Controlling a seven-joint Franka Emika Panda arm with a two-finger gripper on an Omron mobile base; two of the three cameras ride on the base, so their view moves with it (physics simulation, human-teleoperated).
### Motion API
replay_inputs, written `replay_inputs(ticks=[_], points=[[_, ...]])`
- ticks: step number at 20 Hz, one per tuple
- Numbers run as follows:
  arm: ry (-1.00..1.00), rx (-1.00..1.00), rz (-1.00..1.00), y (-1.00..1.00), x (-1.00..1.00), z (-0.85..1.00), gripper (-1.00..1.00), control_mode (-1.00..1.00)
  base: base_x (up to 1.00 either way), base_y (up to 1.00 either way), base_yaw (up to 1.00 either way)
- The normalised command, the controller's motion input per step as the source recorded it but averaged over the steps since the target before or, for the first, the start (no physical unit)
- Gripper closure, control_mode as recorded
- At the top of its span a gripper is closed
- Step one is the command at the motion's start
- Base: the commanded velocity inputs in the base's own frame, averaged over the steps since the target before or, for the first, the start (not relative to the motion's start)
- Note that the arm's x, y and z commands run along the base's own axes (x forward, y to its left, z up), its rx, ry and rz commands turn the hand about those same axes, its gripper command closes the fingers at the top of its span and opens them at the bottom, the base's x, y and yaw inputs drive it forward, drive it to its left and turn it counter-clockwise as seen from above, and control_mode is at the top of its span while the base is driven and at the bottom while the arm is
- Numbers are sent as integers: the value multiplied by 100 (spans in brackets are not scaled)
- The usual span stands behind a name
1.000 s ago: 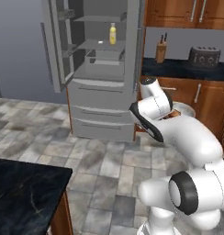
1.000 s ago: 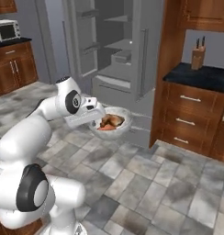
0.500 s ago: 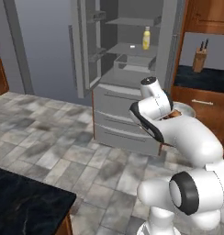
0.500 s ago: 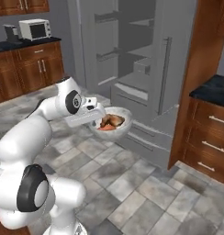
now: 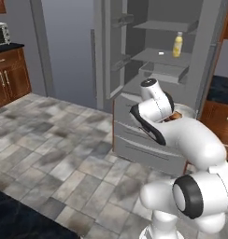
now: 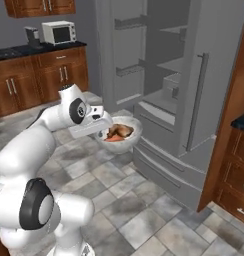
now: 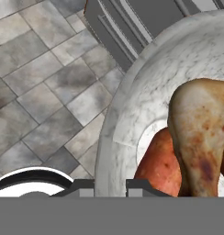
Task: Pick the chicken drumstick and sweet potato from their plates and place them in the bowl. Then put the bowl in the fridge.
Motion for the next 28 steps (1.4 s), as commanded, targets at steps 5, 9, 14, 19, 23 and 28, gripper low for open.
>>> replay_inputs(ticks=[5,9,14,19,23,28], points=[[0,0,0,0,0,0,100,100,72,0,-16],[0,0,0,0,0,0,100,100,65,3,-11],[0,0,0,0,0,0,100,100,64,15,0],[0,0,0,0,0,0,100,100,66,9,0],[0,0,0,0,0,0,100,100,67,2,-15],[0,0,0,0,0,0,100,100,67,6,-19]])
